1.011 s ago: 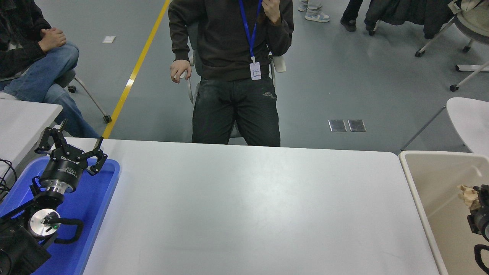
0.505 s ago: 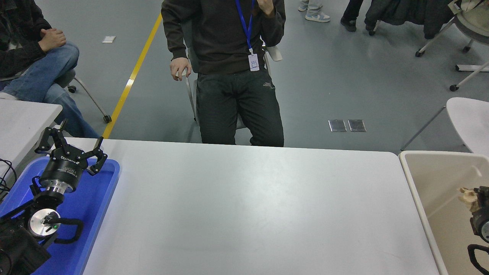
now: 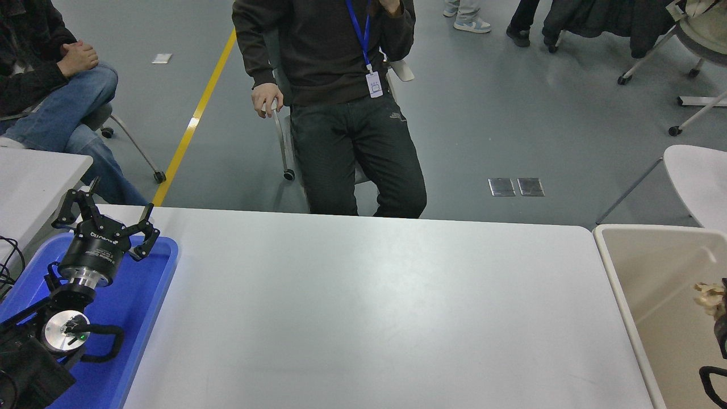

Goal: Clean the table surface

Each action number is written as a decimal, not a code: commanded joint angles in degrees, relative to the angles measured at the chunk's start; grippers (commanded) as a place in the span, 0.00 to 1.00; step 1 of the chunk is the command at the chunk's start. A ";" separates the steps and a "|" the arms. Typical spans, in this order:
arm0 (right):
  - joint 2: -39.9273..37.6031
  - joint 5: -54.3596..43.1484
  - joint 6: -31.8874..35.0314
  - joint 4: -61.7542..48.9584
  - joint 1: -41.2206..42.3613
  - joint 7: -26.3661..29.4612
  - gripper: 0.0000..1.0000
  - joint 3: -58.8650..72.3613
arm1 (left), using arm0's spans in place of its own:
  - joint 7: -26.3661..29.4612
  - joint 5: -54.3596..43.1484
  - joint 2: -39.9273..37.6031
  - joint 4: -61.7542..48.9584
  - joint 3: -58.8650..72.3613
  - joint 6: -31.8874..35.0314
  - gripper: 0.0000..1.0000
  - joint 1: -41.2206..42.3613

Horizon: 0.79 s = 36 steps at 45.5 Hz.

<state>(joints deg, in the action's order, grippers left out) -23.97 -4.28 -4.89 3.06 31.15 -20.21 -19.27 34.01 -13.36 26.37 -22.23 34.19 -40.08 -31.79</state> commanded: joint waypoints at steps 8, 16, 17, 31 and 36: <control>-0.02 0.33 -0.03 -0.08 -0.12 -0.01 0.97 0.37 | 0.00 0.00 0.00 0.00 0.00 0.00 1.00 -0.03; -0.02 0.33 0.06 -0.08 -0.03 -0.01 0.97 -0.16 | 0.00 0.00 0.00 0.00 0.00 0.00 1.00 -0.03; -0.02 0.33 0.06 -0.08 -0.03 -0.01 0.97 -0.51 | 0.00 0.00 0.00 0.00 0.00 0.00 1.00 -0.03; -0.55 0.50 0.93 2.03 0.76 -0.44 0.97 -13.23 | 0.00 0.00 0.00 0.00 0.00 0.00 1.00 -0.03; -1.34 0.33 2.34 4.40 0.58 -0.53 0.98 -23.52 | 0.00 0.00 0.00 0.00 0.00 0.09 1.00 -0.03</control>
<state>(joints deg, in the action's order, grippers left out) -24.37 -3.84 -4.15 4.41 31.66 -20.46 -27.72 34.01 -13.36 26.37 -22.22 34.19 -40.08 -31.82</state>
